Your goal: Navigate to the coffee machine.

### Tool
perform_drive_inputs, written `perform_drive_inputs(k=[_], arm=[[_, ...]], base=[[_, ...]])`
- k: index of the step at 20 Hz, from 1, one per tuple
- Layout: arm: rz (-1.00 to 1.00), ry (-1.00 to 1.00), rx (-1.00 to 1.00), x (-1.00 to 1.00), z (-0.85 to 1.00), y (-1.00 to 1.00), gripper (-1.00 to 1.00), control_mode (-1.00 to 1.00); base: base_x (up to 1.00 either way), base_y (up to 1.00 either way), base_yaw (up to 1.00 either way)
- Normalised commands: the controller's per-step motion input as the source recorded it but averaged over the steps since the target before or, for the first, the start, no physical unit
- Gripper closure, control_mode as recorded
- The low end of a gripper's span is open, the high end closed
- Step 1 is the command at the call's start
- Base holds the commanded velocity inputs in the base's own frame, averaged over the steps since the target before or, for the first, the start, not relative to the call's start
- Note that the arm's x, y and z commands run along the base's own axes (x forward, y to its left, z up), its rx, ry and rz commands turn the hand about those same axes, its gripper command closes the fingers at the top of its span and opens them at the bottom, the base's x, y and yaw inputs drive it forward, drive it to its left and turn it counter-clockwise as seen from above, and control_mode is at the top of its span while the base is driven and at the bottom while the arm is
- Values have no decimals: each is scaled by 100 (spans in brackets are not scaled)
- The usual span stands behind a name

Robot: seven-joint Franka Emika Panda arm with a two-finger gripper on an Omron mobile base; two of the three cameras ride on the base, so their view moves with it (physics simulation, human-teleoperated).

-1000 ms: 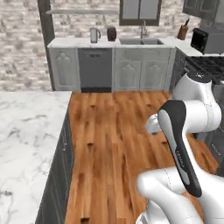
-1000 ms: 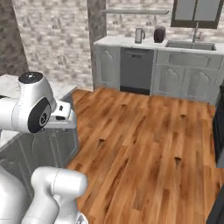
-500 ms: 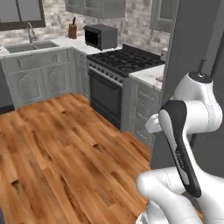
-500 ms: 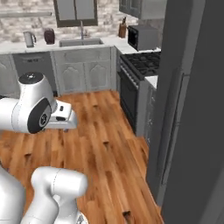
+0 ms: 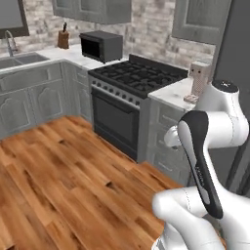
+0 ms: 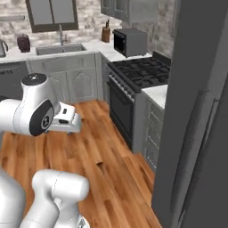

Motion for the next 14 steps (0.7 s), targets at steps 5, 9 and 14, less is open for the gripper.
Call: perform_drive_inputs(k=[5, 9, 14], arm=[[0, 0, 0, 0, 0, 0, -100, 100], [0, 0, 0, 0, 0, 0, -100, 100], [0, 0, 0, 0, 0, 0, -100, 100]], base=[[100, 34, -8], [100, 40, -10], [100, 44, -9]])
